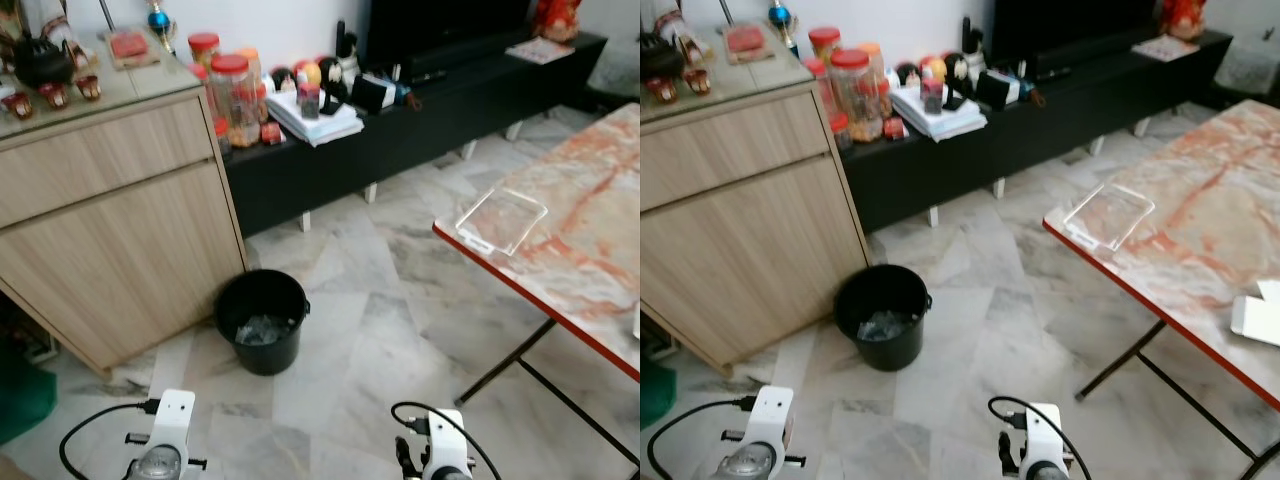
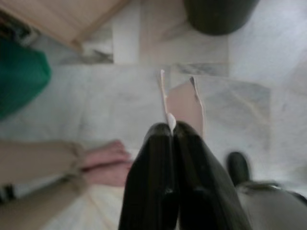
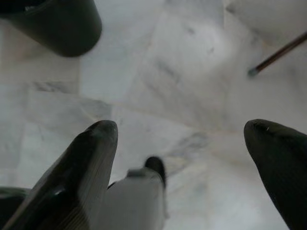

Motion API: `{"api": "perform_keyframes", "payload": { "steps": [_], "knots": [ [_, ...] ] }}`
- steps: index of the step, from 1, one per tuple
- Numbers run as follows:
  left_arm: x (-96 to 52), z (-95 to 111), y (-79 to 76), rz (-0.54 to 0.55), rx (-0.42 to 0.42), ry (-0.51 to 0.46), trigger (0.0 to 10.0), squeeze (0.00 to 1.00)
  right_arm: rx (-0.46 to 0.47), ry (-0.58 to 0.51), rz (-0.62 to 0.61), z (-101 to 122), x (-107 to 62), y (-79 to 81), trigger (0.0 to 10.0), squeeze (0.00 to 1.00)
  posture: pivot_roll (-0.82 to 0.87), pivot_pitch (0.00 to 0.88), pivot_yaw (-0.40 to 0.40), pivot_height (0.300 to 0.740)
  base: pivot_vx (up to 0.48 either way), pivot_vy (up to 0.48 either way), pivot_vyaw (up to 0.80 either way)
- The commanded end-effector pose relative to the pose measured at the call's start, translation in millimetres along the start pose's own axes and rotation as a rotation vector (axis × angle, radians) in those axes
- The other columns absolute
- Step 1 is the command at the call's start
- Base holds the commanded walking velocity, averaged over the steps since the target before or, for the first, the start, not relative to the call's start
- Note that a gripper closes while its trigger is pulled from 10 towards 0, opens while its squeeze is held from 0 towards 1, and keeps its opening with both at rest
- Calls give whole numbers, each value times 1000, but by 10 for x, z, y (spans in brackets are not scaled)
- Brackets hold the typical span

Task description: Picking trash to rubbish bin

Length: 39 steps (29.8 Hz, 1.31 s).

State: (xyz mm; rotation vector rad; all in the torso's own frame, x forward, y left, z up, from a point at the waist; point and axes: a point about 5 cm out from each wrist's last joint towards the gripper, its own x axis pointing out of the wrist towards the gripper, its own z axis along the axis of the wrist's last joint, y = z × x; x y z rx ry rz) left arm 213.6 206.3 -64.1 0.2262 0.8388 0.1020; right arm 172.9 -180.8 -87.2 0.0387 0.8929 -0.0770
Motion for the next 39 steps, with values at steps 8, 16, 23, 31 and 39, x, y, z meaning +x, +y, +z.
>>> {"api": "perform_keyframes", "payload": {
  "steps": [8, 16, 23, 31, 39],
  "knots": [
    [-7, -67, 142, 33, 2, 24, 10000, 0, 22, -22, 26, 65, 20, 109, 10000, 0, -73, 76, -1, 740, 386, 0, 109],
    [-8, -73, 135, 33, -2, 26, 10000, 0, 13, -20, 26, 67, 20, 103, 10000, 0, -73, 75, -4, 740, 416, 0, 492],
    [-8, -70, 135, 33, -5, 26, 10000, 0, 30, -19, 38, 65, 21, 116, 10000, 0, -72, 75, -6, 740, 382, 0, 0],
    [-8, -71, 138, 35, -4, 26, 10000, 0, 33, -19, 39, 68, 21, 116, 10000, 0, -74, 73, -5, 740, 340, 0, 0],
    [-8, -70, 146, 34, -1, 26, 10000, 0, 34, -16, 36, 59, 20, 113, 10000, 0, -74, 66, -2, 740, 401, 0, 0]
  ]
}}
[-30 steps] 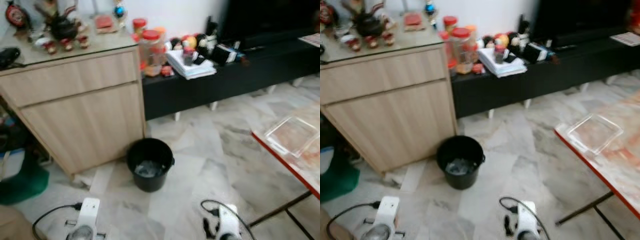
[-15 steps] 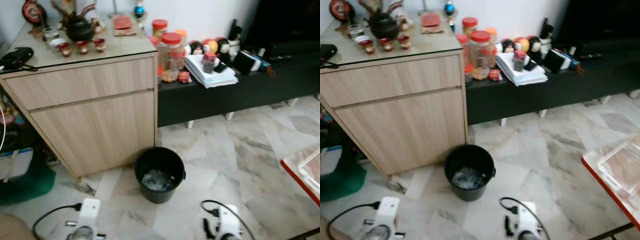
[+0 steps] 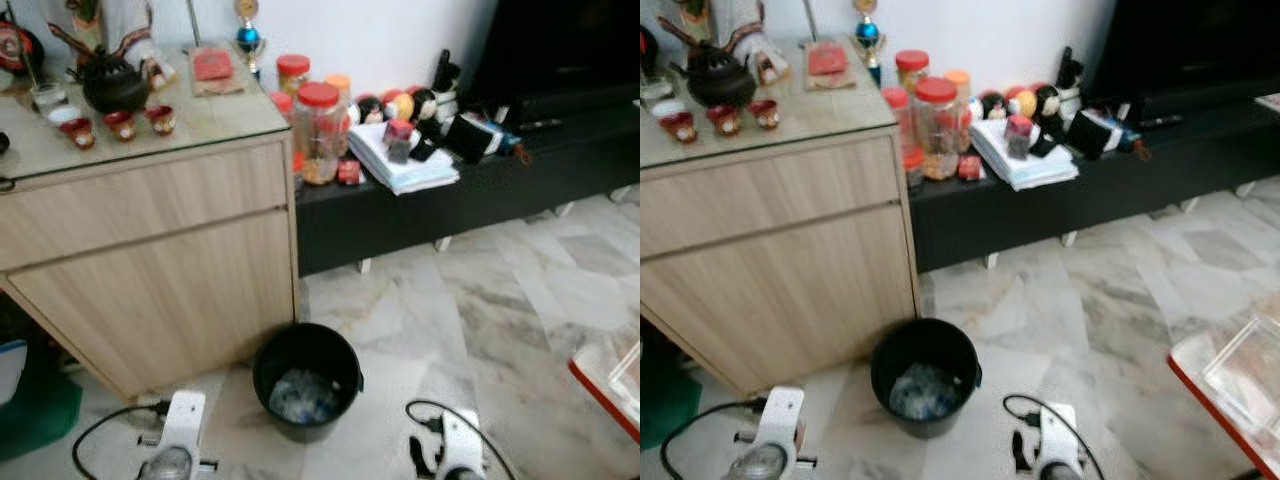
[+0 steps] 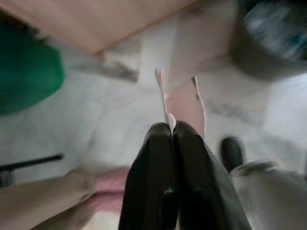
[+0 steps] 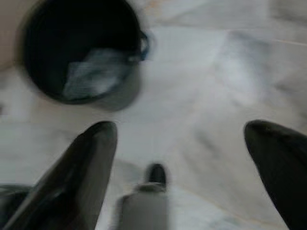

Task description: Picking trash to rubbish bin

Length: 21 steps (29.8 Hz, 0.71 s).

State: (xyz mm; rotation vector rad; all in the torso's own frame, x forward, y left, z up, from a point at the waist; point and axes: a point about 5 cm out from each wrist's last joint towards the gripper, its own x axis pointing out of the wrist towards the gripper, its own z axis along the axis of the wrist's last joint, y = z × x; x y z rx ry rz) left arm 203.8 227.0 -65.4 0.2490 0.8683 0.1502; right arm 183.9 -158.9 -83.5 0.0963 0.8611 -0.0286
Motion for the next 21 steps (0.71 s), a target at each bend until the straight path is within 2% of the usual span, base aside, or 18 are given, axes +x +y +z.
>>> {"api": "perform_keyframes", "payload": {
  "steps": [1, 7, 14, 16, 18, 21],
  "knots": [
    [7, 46, -49, -14, -4, -9, 10000, 0, 3, 13, -32, -33, -19, -117, 10000, 0, -75, 63, -1, 740, 292, 0, 0],
    [11, 67, -42, -15, 0, -15, 10000, 0, -3, 12, -31, -29, -18, -122, 10000, 0, -75, 54, 1, 740, 375, 0, 0],
    [25, 189, -89, -45, 34, -59, 10000, 0, -6, 1, -22, 10, -7, -104, 10000, 0, -75, 50, 1, 740, 416, 0, 0],
    [37, 329, -140, -73, 51, -106, 10000, 0, -12, -18, -9, 72, 10, -75, 10000, 0, -75, 49, -1, 740, 416, 0, 0],
    [44, 583, -264, -149, 46, -179, 10000, 0, -36, -61, 25, 220, 46, -12, 10000, 0, -78, 50, -3, 740, 208, 0, 0],
    [37, 672, -330, -191, 40, -207, 10000, 0, -45, -76, 43, 278, 58, 17, 10000, 0, -78, 53, -4, 740, 0, 0, 0]
  ]
}}
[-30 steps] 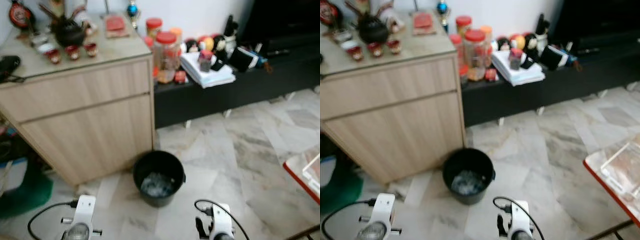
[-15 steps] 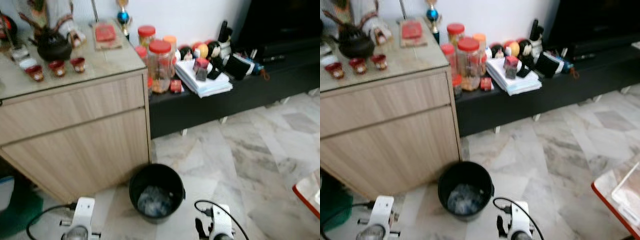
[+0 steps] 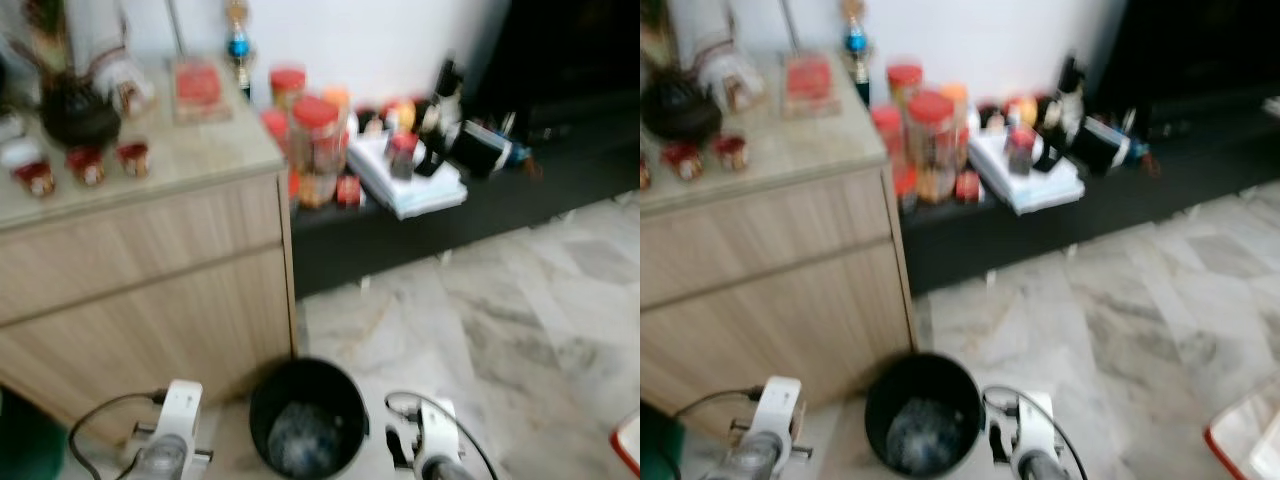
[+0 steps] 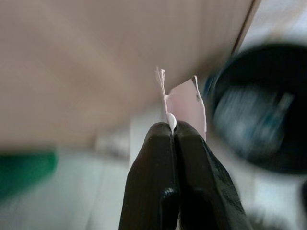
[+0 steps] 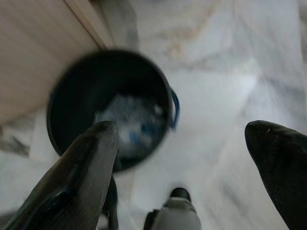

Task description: Picking trash to rubbish bin

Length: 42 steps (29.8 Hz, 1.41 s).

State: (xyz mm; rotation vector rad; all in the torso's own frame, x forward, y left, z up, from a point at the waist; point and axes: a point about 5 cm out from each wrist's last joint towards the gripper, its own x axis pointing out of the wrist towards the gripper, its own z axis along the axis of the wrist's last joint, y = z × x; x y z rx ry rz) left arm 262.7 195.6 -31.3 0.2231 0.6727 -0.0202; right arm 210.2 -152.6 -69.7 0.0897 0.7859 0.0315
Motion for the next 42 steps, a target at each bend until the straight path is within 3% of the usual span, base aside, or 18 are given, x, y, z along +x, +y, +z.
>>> {"api": "perform_keyframes", "payload": {
  "steps": [1, 4, 5, 6, 8, 13, 18, 25, 26, 27, 41, 42],
  "knots": [
    [-8, -36, -109, -50, 8, 7, 10000, 0, -15, -3, -11, -5, -13, -72, 10000, 0, -78, 53, -4, 740, 0, 0, 0],
    [19, 87, -221, -114, 16, -24, 10000, 0, -44, -26, 27, 92, 17, -15, 10000, 0, -83, 58, -5, 740, 0, 0, 0],
    [45, 264, -411, -209, 54, -62, 10000, 0, -75, -76, 95, 267, 58, 82, 10000, 0, -86, 59, -7, 740, 0, 0, 0],
    [49, 324, -478, -241, 61, -76, 10000, 0, -84, -95, 120, 329, 70, 117, 10000, 0, -92, 62, -9, 740, 0, 0, 0],
    [51, 356, -513, -257, 63, -84, 10000, 0, -89, -105, 134, 362, 75, 136, 10000, 0, -92, 62, -9, 740, 0, 0, 0],
    [44, 588, -791, -362, 27, -138, 10000, 0, -153, -167, 341, 665, 105, 360, 10000, 0, -111, 75, -20, 740, 0, 0, 0],
    [33, 620, -847, -391, 25, -155, 10000, 0, -187, -230, 468, 821, 82, 489, 10000, 0, -128, 84, -25, 740, 0, 0, 0],
    [32, 678, -866, -392, 41, -181, 10000, 4, -202, -279, 488, 925, 71, 524, 10000, 0, -138, 97, -36, 740, 0, 0, 0],
    [31, 685, -870, -394, 48, -184, 10000, 373, -203, -280, 488, 930, 71, 527, 10000, 0, -137, 99, -38, 740, 0, 0, 0],
    [31, 698, -872, -393, 63, -191, 10000, 1000, -203, -284, 492, 937, 70, 536, 10000, 0, -135, 100, -39, 740, 0, 0, 0],
    [43, 685, -807, -371, 67, -186, 10000, 1000, -215, -281, 497, 921, 64, 508, 10000, 0, -132, 96, -44, 740, 0, 0, 0],
    [50, 642, -756, -342, 105, -175, 10000, 0, -211, -265, 462, 868, 72, 468, 10000, 0, -130, 95, -43, 740, 0, 0, 0]
  ]
}}
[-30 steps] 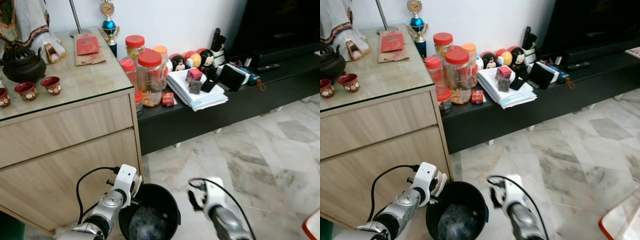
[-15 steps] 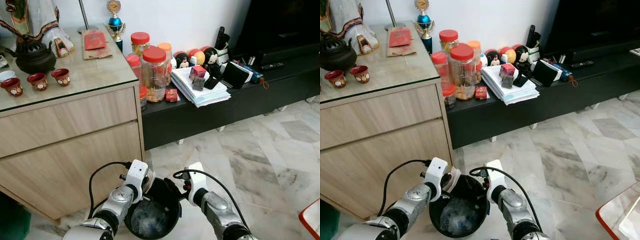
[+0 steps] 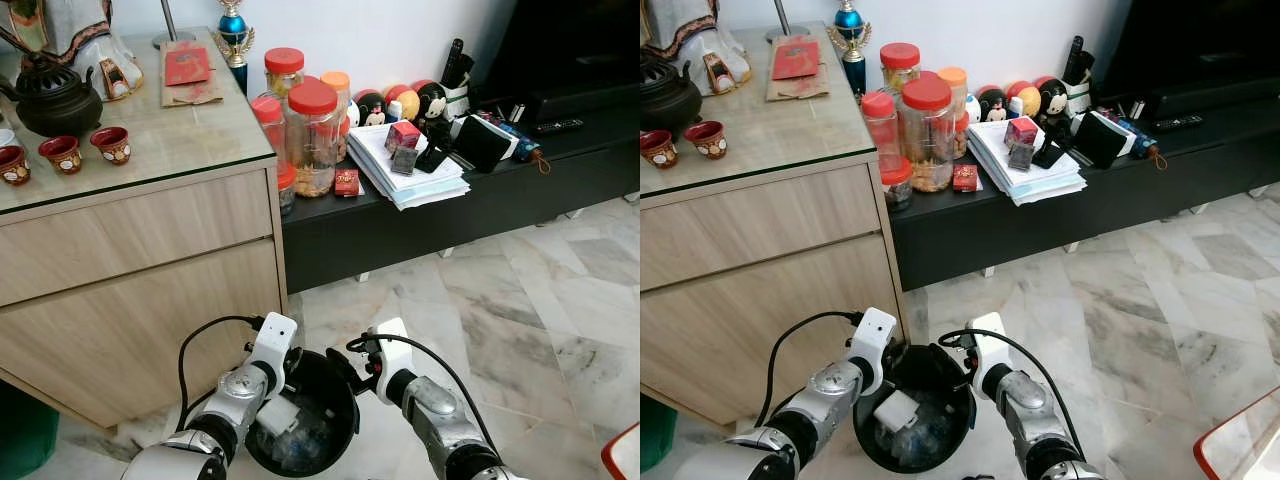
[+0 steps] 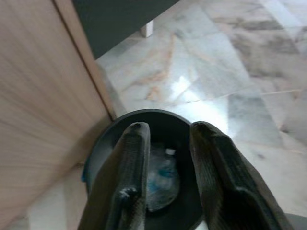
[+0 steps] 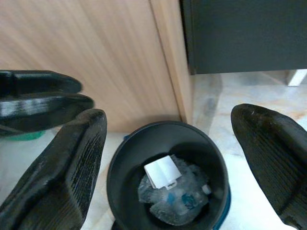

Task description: Picking trash to rubbish bin

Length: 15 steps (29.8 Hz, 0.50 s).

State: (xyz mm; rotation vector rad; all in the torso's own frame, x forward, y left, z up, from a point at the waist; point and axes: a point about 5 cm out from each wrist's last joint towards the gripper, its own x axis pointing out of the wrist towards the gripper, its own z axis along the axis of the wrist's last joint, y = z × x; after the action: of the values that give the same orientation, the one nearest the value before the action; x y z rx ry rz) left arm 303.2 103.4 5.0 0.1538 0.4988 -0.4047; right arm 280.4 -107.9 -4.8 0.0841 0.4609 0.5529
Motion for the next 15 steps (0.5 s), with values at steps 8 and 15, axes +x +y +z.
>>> {"api": "perform_keyframes", "payload": {
  "steps": [8, 15],
  "knots": [
    [-354, -600, 548, 336, 41, 208, 10000, 0, 80, 181, -329, -512, -299, -247, 10000, 0, -108, 86, -27, 740, 0, 0, 0],
    [-727, -1096, 741, 486, -52, 322, 10000, 0, 164, 319, -435, -948, -585, -245, 10000, 0, -103, 76, -4, 740, 0, 0, 0]
  ]
}}
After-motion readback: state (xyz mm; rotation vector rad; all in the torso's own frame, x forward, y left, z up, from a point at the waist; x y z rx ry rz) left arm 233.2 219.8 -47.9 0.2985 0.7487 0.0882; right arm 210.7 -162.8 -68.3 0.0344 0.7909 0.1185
